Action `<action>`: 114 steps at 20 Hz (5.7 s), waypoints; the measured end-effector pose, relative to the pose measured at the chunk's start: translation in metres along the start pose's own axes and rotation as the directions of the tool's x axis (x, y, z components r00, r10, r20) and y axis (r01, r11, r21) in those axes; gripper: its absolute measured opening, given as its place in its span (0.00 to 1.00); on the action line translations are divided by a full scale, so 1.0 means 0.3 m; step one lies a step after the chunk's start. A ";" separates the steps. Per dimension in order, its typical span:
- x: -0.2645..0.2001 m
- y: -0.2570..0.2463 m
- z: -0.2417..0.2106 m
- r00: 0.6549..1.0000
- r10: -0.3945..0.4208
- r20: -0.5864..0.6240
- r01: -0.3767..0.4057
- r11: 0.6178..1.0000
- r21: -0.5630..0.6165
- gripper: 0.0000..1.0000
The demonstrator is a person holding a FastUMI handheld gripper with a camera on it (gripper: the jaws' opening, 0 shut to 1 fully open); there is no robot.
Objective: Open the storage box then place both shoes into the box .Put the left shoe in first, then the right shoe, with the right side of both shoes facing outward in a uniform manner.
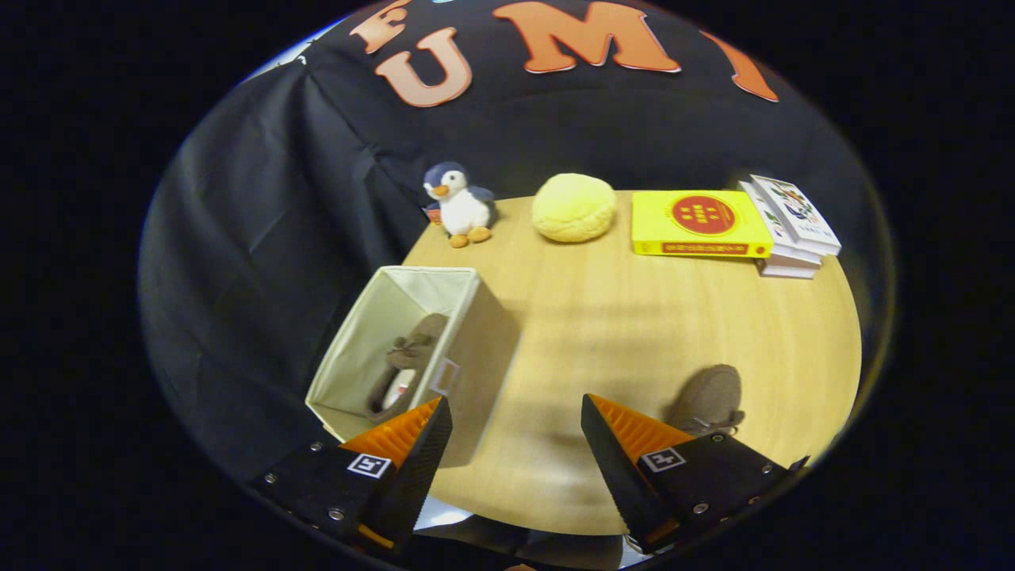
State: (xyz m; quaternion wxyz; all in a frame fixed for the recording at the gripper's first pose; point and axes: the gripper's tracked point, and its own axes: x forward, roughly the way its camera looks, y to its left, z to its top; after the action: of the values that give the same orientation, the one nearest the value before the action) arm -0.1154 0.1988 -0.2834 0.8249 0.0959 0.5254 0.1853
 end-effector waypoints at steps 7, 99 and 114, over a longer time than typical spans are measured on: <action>-0.013 -0.324 -0.148 0.992 -0.123 -0.036 0.126 0.989 0.075 0.98; 0.007 0.442 0.238 0.973 -0.065 0.222 0.077 0.996 -0.046 0.59; -0.584 -0.166 0.502 0.770 -0.166 0.616 0.204 0.979 0.009 0.93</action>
State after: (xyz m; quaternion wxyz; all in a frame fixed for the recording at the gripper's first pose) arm -0.0358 0.0876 -0.0906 0.9672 0.0744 0.2302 0.0772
